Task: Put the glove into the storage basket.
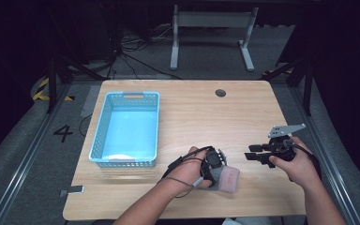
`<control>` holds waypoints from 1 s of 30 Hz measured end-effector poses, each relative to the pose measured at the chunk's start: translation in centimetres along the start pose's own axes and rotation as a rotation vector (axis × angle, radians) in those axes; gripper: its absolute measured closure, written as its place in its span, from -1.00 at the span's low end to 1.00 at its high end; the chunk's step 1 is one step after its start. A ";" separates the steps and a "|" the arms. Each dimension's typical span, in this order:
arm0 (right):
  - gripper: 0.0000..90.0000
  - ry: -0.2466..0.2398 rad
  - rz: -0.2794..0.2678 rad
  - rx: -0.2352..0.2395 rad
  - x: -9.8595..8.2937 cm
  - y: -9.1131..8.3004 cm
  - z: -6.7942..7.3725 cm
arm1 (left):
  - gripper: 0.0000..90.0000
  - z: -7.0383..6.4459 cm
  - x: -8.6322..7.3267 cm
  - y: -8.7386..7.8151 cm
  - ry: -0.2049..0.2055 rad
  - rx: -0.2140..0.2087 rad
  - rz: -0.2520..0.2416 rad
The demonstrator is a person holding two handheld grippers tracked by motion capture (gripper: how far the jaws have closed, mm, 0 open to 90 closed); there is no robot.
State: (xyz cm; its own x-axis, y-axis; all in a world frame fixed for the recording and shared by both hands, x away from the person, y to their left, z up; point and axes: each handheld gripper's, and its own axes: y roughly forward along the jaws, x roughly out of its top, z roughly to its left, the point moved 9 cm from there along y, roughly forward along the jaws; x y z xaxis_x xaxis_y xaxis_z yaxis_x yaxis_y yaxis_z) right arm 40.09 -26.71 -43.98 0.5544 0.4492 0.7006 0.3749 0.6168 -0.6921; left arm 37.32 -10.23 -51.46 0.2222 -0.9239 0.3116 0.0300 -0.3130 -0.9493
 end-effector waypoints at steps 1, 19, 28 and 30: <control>0.28 0.002 -0.002 -0.003 0.0 -0.1 0.0 | 0.02 -0.2 0.0 -0.1 0.002 -0.007 0.003; 0.28 -0.002 -0.014 -0.002 -0.1 -0.1 -0.4 | 0.55 0.0 0.3 -2.2 -0.028 -0.076 -0.025; 0.28 0.008 -0.001 -0.007 -0.3 0.3 -0.5 | 0.55 0.3 0.3 -5.6 -0.044 -0.068 -0.112; 0.28 0.007 0.000 -0.005 -0.3 0.4 -0.5 | 0.55 0.4 0.2 -6.5 -0.049 -0.063 -0.131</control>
State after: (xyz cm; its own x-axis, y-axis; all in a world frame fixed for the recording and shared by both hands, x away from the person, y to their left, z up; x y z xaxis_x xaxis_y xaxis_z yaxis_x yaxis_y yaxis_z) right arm 40.48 -26.96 -44.51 0.5594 0.4444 0.6996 0.3785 0.6140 -0.6927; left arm 37.52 -8.32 -45.26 0.2681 -0.8625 0.4291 0.0014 -0.4451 -0.8955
